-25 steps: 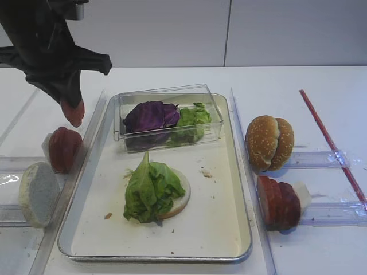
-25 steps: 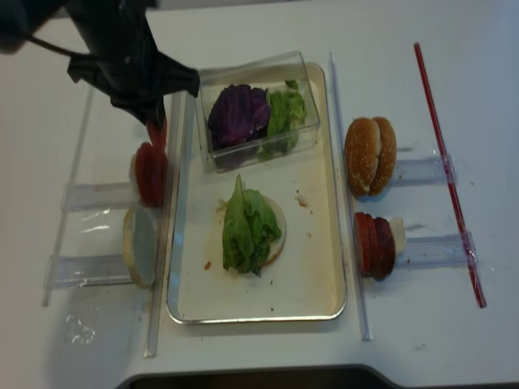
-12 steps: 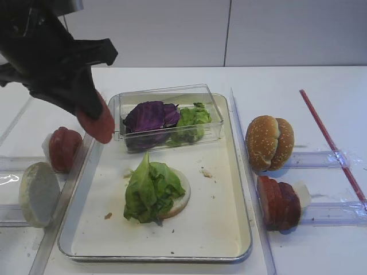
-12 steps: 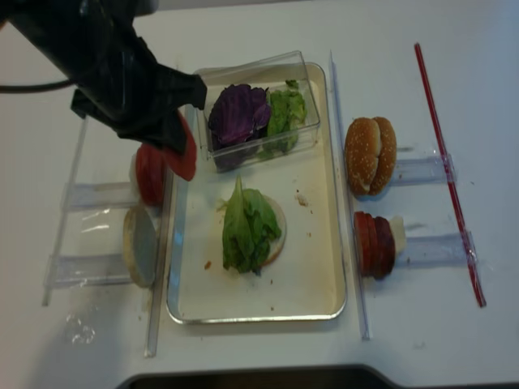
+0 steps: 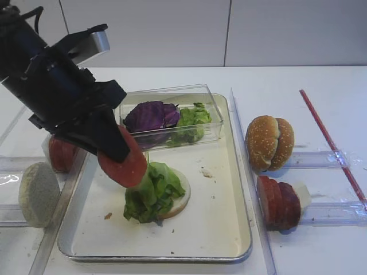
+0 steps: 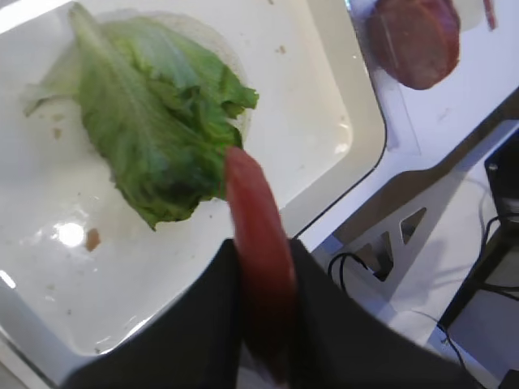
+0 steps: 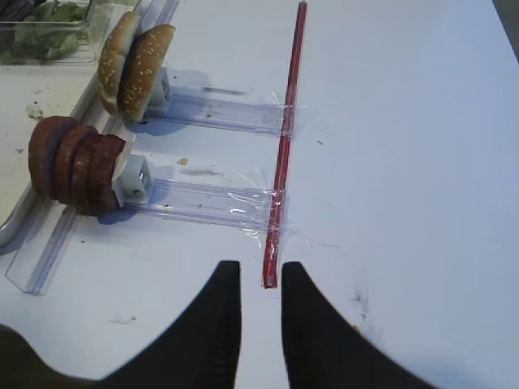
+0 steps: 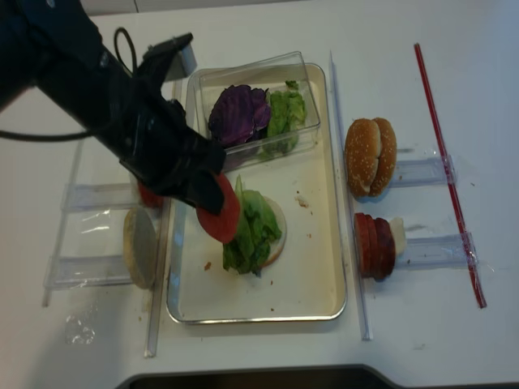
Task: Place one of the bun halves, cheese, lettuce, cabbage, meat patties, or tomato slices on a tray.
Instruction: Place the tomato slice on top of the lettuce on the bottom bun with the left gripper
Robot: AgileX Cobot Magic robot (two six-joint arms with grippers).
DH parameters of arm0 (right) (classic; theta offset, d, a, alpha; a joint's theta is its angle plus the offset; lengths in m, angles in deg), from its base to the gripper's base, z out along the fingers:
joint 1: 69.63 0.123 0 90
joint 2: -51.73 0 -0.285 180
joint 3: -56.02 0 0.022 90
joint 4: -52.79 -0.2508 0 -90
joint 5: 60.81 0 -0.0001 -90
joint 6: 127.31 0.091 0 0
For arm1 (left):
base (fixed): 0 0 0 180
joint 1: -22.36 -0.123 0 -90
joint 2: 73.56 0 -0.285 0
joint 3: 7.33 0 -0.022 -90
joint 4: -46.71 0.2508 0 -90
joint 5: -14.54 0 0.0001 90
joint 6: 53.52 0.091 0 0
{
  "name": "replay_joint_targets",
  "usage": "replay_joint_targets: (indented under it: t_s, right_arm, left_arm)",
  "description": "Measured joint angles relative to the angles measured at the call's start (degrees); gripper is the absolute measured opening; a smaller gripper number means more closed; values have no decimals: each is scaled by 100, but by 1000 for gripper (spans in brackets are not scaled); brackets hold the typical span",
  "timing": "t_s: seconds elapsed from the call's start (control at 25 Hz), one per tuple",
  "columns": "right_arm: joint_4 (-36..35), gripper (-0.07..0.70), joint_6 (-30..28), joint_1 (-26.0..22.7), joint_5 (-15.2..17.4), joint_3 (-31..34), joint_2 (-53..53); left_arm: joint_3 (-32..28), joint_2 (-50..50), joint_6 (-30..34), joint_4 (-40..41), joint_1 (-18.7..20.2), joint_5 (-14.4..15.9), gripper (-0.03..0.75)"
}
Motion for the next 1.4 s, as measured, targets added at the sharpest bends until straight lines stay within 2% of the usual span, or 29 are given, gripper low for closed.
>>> replay_joint_targets:
  t_s: [0.16, 0.48, 0.72, 1.4]
  right_arm:
    - [0, 159, 0, 0, 0, 0, 0]
    - [0, 159, 0, 0, 0, 0, 0]
    - [0, 159, 0, 0, 0, 0, 0]
    - [0, 159, 0, 0, 0, 0, 0]
  left_arm:
    - [-42, -179, 464, -425, 0, -22, 92]
    - [-52, -933, 1105, -1262, 0, -417, 92]
    - [-54, -1274, 1153, -1322, 0, -680, 91]
    - [-65, -1494, 1092, -1479, 0, -753, 92]
